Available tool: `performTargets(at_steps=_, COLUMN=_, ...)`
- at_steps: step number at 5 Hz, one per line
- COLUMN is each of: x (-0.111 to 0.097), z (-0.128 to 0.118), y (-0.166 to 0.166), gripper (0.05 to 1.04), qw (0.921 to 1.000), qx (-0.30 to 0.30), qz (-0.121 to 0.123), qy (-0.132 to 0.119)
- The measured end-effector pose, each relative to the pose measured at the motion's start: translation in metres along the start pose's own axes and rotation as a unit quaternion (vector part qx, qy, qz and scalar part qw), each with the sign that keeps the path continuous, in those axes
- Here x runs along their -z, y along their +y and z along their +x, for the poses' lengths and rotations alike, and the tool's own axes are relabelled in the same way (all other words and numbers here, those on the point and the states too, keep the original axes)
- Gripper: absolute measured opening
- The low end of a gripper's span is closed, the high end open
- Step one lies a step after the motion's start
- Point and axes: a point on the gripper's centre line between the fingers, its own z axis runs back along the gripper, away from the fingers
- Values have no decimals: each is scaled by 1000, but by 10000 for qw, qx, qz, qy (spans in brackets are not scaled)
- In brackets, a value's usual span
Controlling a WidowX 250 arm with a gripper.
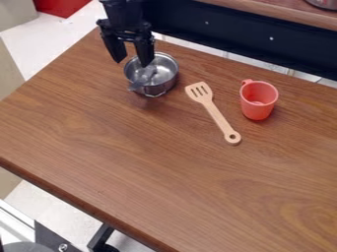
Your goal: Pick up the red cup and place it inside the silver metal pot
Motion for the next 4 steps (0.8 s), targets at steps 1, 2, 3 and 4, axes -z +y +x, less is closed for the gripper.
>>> performTargets(at_steps=1, x=14, z=-4, y=-2, gripper=999, qw=9998, qx=-71, qz=-101, qy=172)
performTargets(at_steps=2, x=20, z=3, y=-19, gripper=999, qw=9977, qx=-603, qz=-261, qy=150)
performTargets(at_steps=3, x=13, z=16, y=-38, gripper=999, qw=9967, qx=-698, qz=-391, qy=155)
performTargets(at_steps=4, x=16, z=27, y=-55, gripper=999, qw=9922, qx=-1124, qz=-502, qy=208)
